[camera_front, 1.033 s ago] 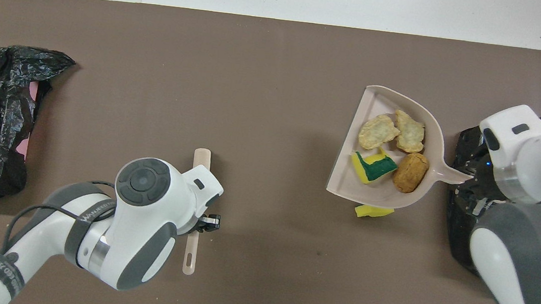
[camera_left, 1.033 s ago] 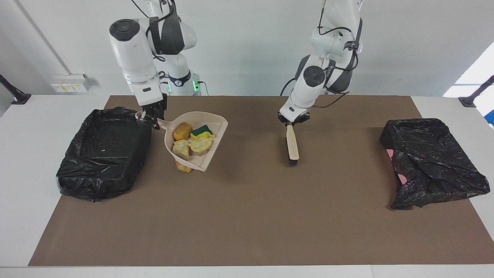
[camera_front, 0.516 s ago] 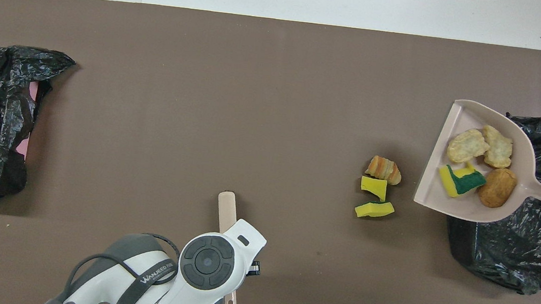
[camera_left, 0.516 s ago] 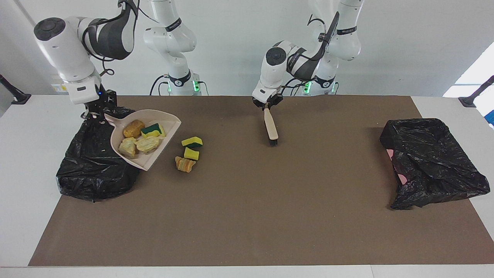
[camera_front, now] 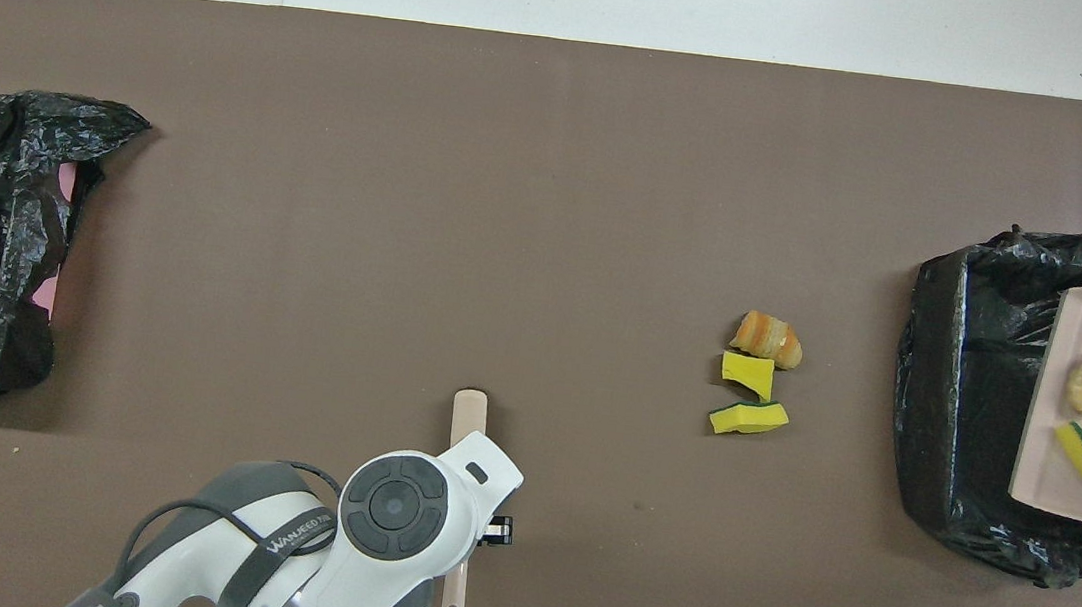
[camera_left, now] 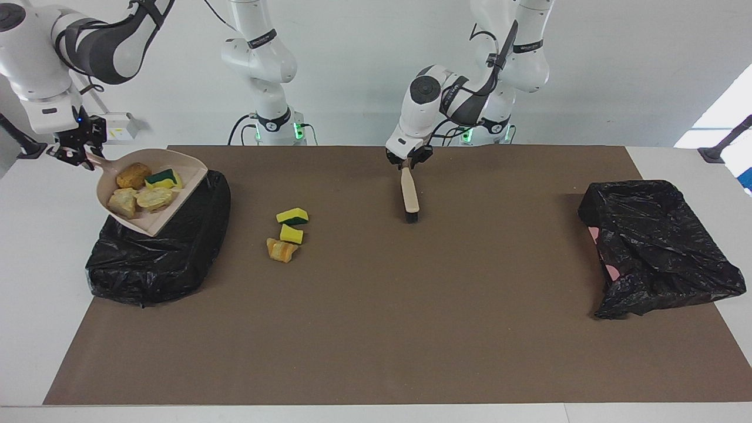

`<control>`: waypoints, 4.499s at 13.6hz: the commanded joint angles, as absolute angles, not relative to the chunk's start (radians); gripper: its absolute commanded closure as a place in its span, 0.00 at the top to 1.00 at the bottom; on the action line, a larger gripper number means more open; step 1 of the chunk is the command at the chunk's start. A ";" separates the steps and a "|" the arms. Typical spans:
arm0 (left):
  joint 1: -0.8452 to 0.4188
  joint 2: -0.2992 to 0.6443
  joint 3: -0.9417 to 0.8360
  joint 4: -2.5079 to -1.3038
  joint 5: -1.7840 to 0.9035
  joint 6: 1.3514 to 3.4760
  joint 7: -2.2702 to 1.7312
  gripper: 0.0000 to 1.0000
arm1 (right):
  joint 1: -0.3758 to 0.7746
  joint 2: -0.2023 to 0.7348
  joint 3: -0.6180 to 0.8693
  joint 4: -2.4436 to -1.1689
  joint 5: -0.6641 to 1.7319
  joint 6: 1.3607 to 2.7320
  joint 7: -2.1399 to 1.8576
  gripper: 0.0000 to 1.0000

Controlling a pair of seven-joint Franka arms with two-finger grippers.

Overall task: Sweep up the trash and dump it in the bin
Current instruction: 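Carry the dustpan with the right gripper toward the farther black bag, then tip the dustpan over the bag with the right gripper while the left gripper withdraws, then return the dustpan to the table center with the right gripper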

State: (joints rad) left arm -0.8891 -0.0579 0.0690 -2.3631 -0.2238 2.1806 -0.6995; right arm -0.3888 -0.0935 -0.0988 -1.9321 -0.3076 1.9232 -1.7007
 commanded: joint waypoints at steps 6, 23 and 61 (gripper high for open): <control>-0.589 -0.067 0.078 -2.229 -0.216 2.131 -0.317 1.00 | -0.337 -0.123 -0.074 -2.014 -0.595 2.055 -1.732 0.00; -0.017 0.011 0.083 -1.726 -0.084 1.707 0.158 1.00 | -0.212 -0.169 -0.069 -2.040 -0.931 2.091 -1.585 0.00; -0.052 -0.009 0.046 -1.548 0.005 1.459 0.049 1.00 | 0.400 0.589 0.275 -1.394 -0.031 2.029 0.761 0.00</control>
